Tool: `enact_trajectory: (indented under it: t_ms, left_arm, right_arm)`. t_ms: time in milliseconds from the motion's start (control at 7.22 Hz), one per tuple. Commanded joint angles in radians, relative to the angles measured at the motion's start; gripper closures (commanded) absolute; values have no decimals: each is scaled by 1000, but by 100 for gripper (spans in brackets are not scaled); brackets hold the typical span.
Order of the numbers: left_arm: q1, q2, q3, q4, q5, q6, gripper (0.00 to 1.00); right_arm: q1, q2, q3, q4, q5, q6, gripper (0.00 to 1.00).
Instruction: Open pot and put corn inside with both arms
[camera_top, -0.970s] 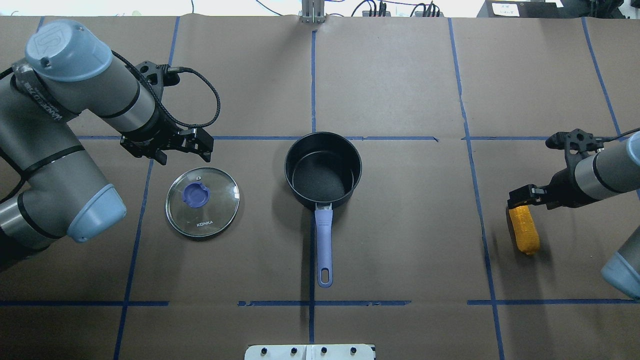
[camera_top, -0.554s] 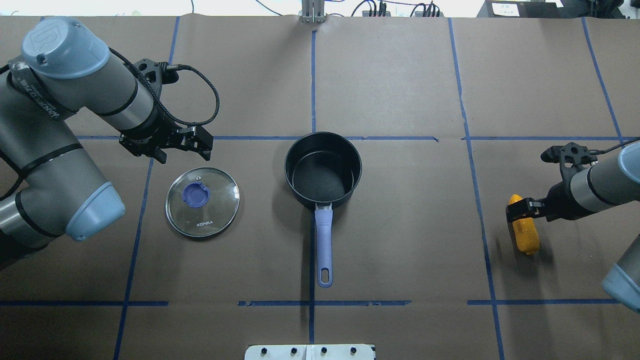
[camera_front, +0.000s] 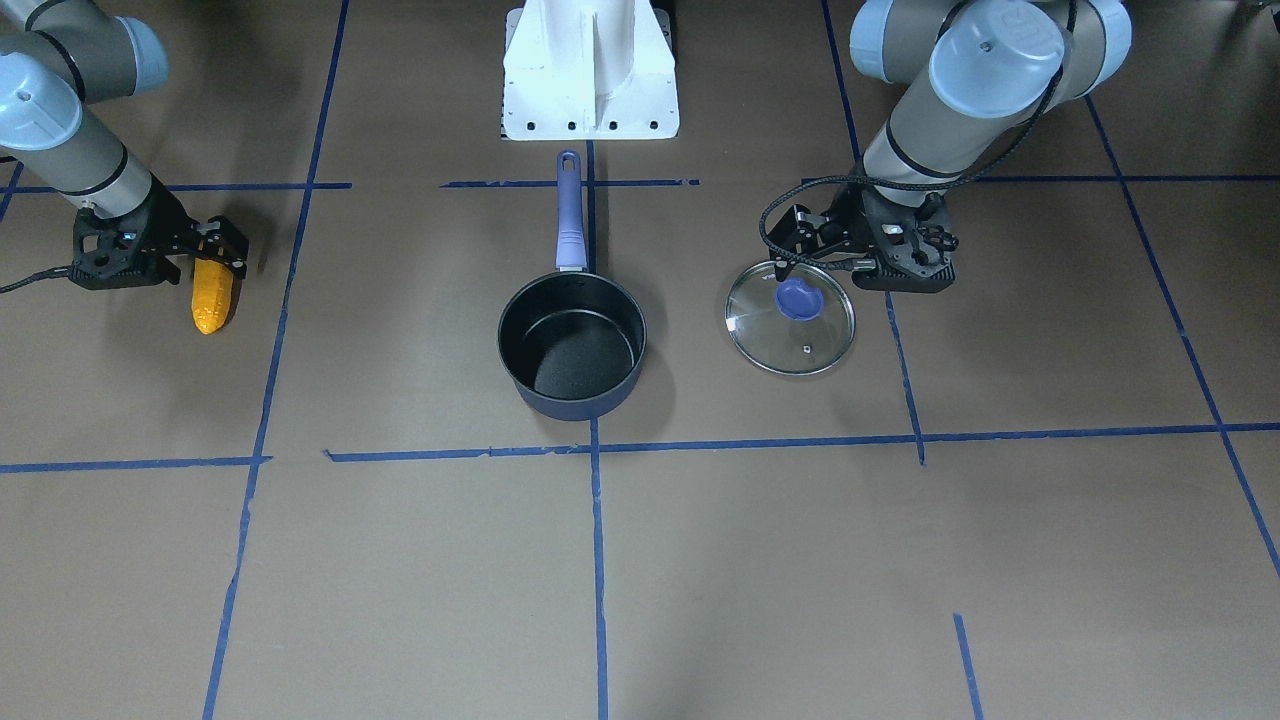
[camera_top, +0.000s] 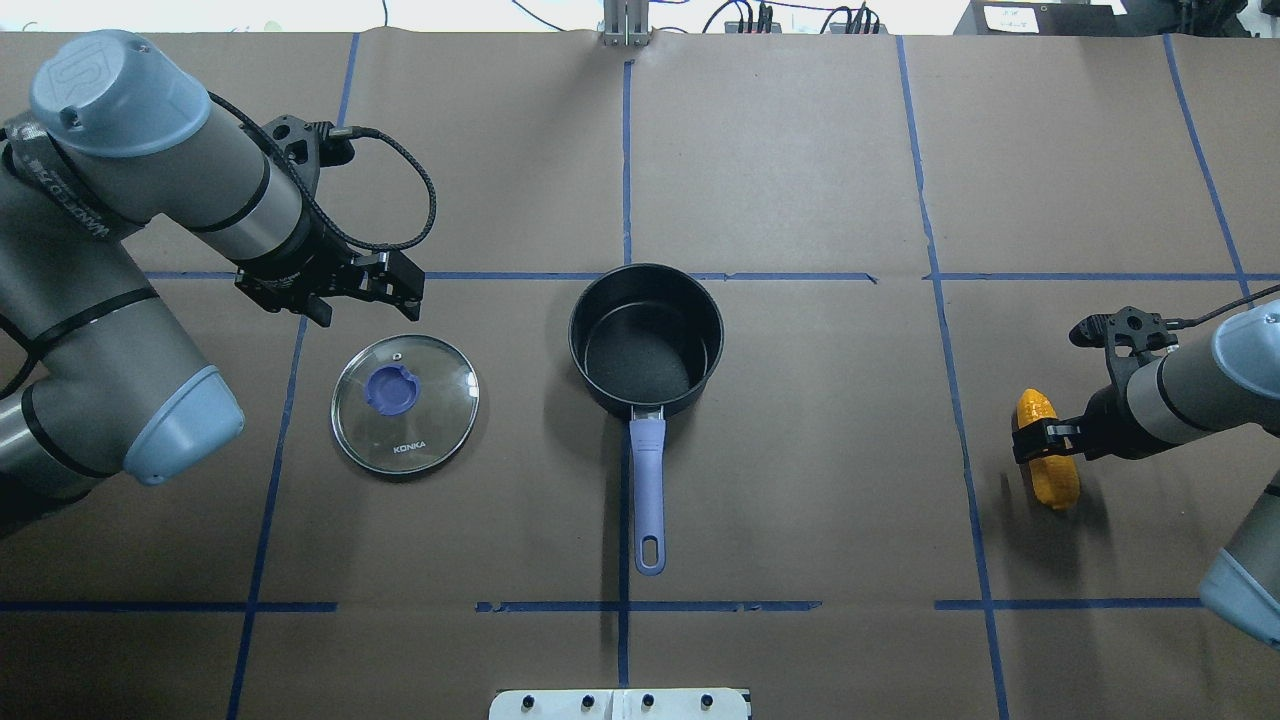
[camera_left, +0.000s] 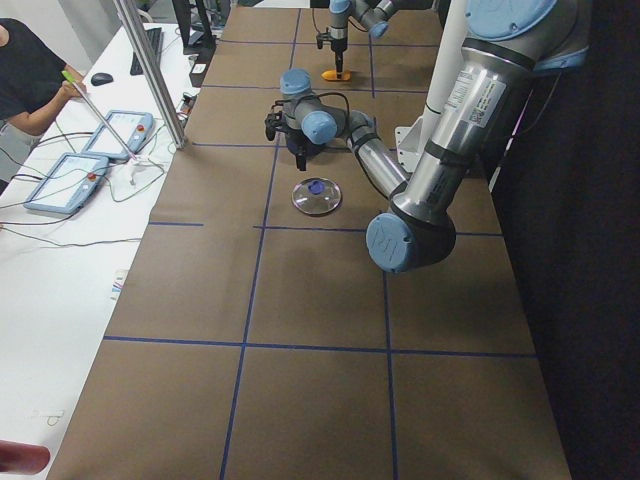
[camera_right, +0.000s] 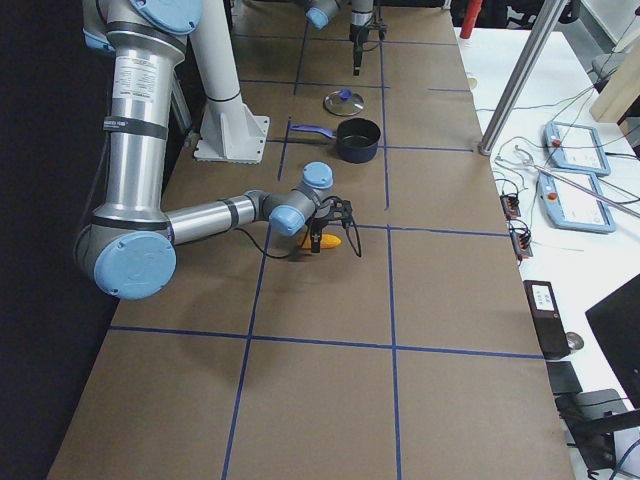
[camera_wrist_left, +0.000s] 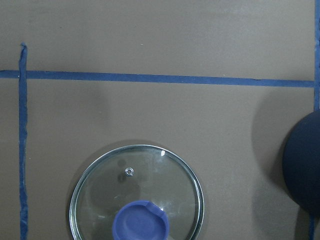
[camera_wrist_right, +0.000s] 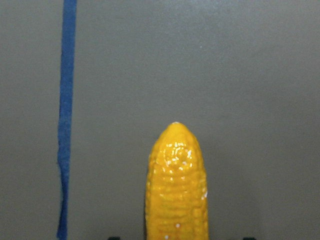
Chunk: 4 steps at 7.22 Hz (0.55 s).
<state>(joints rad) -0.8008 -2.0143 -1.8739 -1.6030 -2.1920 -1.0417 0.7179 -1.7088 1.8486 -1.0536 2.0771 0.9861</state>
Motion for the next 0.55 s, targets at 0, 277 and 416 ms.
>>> enact_trajectory:
  t_ms: [0,277,416]
  left_arm:
    - [0,-1,-1,0,0,0,0]
    - [0,2,-14,3,-2,0,0]
    - [-12,3,-16,5,-9,2,0]
  right_arm:
    - [0,0,3,0,-2,-1,69]
    - [5,-2,15,0,0,-4,94]
    - [15,0,30,-5,11,-6,97]
